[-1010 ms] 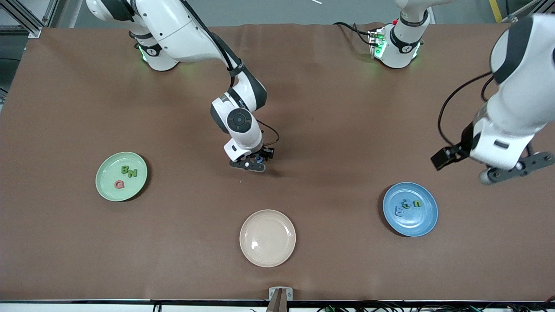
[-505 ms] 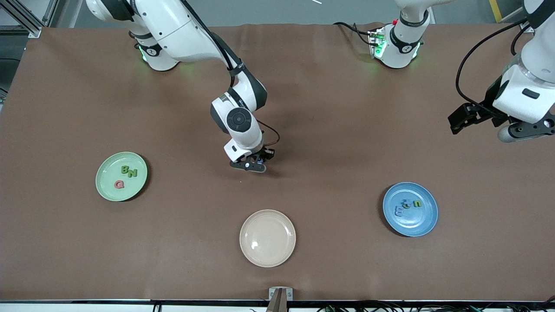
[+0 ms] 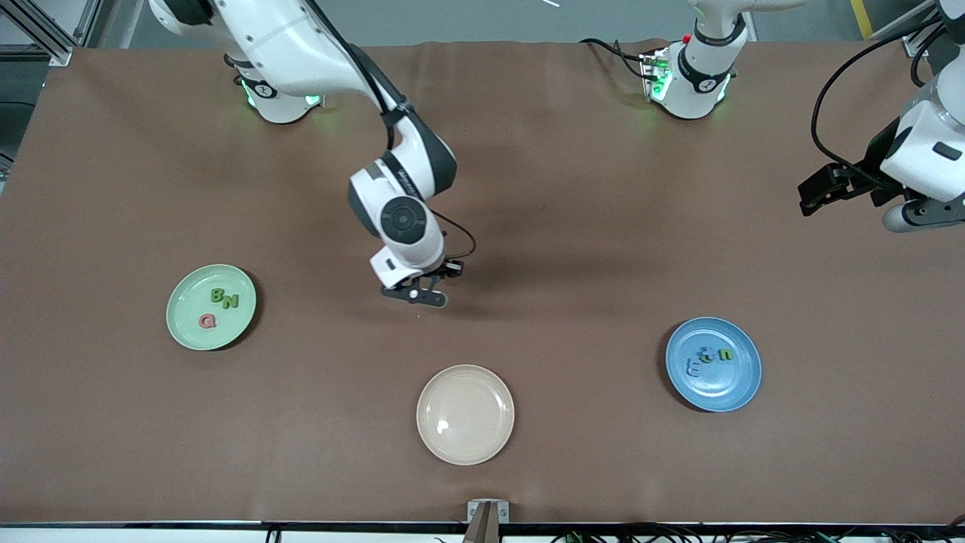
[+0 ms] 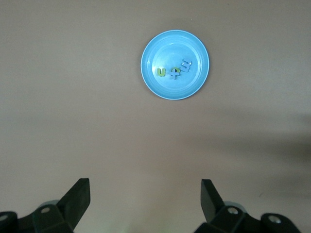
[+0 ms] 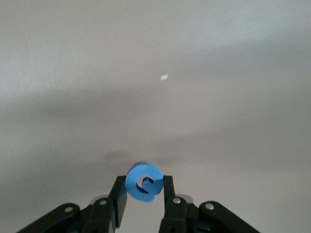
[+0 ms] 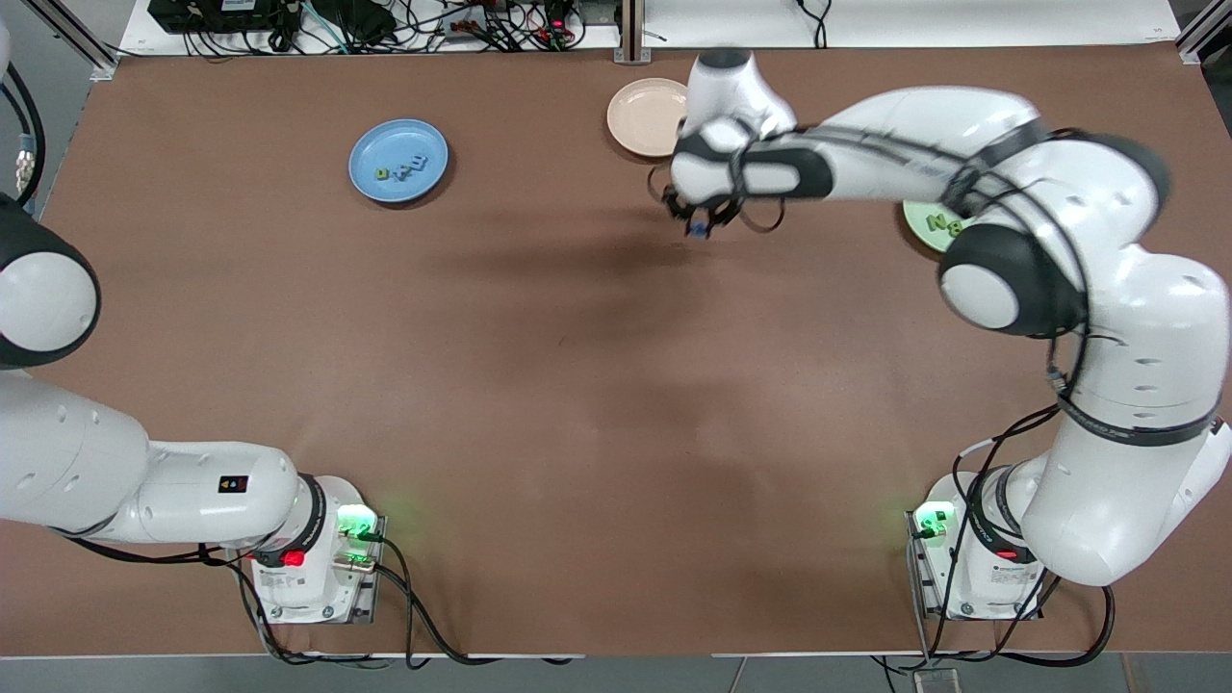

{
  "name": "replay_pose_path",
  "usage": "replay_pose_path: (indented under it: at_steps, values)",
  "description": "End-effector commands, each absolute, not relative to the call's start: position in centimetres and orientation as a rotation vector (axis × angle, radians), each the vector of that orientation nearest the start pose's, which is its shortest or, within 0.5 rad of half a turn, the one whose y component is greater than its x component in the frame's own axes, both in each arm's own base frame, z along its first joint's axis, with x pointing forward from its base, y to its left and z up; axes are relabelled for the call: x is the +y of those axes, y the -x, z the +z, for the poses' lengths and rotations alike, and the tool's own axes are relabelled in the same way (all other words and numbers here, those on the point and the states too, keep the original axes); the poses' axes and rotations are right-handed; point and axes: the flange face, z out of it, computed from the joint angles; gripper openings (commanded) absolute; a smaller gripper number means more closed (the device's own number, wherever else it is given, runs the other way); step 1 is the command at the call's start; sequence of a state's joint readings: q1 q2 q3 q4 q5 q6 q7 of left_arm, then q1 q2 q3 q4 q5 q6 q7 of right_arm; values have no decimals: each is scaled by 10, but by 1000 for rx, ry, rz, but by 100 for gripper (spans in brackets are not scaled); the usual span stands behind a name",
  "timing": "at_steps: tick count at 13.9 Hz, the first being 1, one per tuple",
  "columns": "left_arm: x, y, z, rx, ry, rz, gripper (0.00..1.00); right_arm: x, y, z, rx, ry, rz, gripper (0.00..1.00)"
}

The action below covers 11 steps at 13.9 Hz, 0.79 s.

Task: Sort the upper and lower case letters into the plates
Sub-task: 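Carry the blue c to the green plate with the right gripper and release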

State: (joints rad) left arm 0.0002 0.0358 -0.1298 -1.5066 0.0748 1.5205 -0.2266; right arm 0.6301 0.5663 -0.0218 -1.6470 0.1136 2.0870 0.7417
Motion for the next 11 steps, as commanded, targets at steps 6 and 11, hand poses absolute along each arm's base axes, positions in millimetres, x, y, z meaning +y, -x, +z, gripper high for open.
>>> replay_pose_path:
  at_steps: [6, 11]
  values:
    - [-57, -547, 644, -97, 3082, -8, 100, 149, -580, 371, -39, 3210, 327, 20]
    - [-59, -538, 658, -96, 3082, -46, 100, -27, -588, 311, -300, 3134, 196, 20]
